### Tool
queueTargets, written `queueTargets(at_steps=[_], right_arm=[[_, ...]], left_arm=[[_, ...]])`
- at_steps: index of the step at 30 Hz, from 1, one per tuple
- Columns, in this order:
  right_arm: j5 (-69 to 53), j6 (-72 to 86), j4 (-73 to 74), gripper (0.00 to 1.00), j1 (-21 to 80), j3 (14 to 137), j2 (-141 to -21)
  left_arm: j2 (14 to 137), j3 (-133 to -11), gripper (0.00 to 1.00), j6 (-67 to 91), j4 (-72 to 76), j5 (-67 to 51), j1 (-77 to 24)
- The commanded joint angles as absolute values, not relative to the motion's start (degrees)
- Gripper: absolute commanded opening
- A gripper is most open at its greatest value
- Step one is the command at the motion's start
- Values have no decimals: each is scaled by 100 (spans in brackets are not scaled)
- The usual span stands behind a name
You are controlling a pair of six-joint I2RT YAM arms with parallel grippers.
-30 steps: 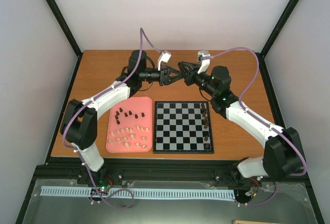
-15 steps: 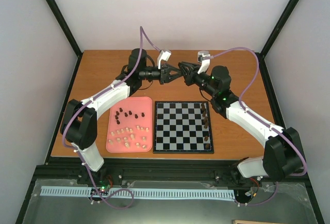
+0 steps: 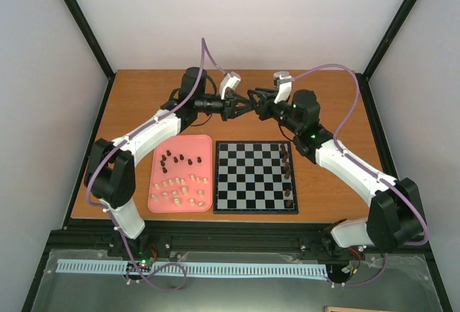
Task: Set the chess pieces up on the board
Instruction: Place the chess piece on the chessboard.
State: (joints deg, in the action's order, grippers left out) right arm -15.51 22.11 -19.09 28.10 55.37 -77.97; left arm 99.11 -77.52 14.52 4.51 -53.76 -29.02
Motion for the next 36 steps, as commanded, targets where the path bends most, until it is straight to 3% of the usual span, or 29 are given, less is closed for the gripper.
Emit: queueTargets(at_steps=[1, 8, 13, 22, 28, 36], right_arm=[[-1373, 1948, -1442, 34, 2795, 5937, -7847], [-1271, 1622, -159, 48, 2795, 6731, -8025], [-1029, 1396, 980, 49, 2795, 7228, -7915], [-704, 1413, 2754, 48, 2788, 7427, -7688], [-1684, 1905, 2184, 42, 2791, 6644, -7500], [-1696, 2076, 1581, 40, 2999, 6168, -7370]], left_arm=[[9845, -8292, 1, 274, -670, -5422, -2949], [10195, -8983, 2, -1361, -2513, -5682, -2948], [10498, -9339, 1, -2521, -3738, -5929, -2936], [10604, -9479, 1, -2894, -4180, -5662, -2909], [10316, -9152, 1, -2771, -3872, -5694, -2909], [10341, -9203, 1, -2651, -3830, -5703, -2912]])
